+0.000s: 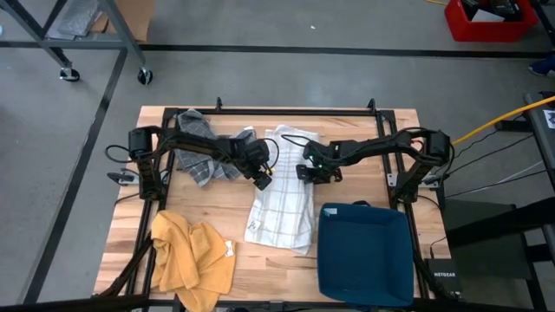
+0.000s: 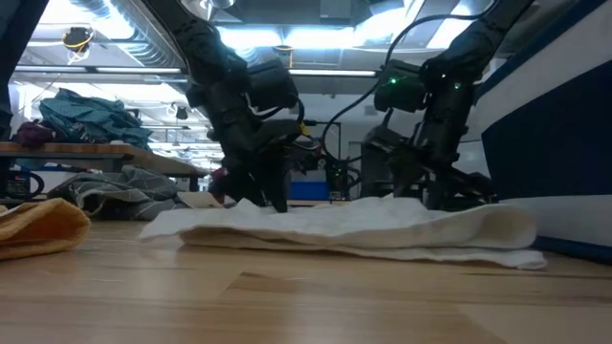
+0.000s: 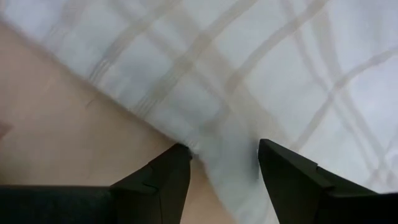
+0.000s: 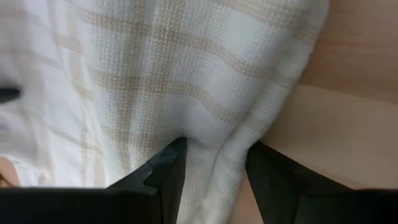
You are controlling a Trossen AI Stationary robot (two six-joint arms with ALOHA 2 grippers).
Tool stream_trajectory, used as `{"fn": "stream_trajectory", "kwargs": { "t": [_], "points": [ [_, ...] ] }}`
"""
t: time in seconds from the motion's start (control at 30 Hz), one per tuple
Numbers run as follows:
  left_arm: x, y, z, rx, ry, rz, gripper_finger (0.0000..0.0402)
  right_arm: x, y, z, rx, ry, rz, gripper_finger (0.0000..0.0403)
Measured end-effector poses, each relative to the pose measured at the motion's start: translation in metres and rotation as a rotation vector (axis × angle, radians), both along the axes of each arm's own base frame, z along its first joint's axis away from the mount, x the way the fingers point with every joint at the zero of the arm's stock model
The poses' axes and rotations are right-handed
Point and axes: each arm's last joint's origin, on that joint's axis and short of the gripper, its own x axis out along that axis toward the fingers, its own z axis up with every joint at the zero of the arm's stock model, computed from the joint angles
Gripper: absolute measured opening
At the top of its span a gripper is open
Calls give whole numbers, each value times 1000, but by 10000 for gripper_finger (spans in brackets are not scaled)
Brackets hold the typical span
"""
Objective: Fold towel
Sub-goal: Fold the white kitchen towel
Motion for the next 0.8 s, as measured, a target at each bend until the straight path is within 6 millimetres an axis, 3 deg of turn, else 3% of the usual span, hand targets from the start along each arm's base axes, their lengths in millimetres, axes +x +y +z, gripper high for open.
{"fn": "stream_trajectory", "kwargs": {
  "t": [0.27, 0.4, 0.53, 0.67, 0.73, 0.8],
  "points": [
    [4, -1, -1, -8, -34, 1, 178, 2, -1, 0, -13, -19, -2, 165],
    [5, 0, -1, -1, -47, -7, 145, 2, -1, 0, -16, -20, -2, 159],
    [5, 0, -1, 6, -47, -19, 86, 2, -1, 0, -30, -20, 24, 116],
    [3, -1, 0, 2, -37, -30, 20, 2, -1, 0, -59, -29, 62, 41],
    [2, -1, 1, 3, -31, -41, 9, 3, -2, 0, -77, -43, 82, 14],
    [0, -1, 3, 6, -25, -55, 13, 3, -2, 0, -86, -46, 107, 15]
  ]
}}
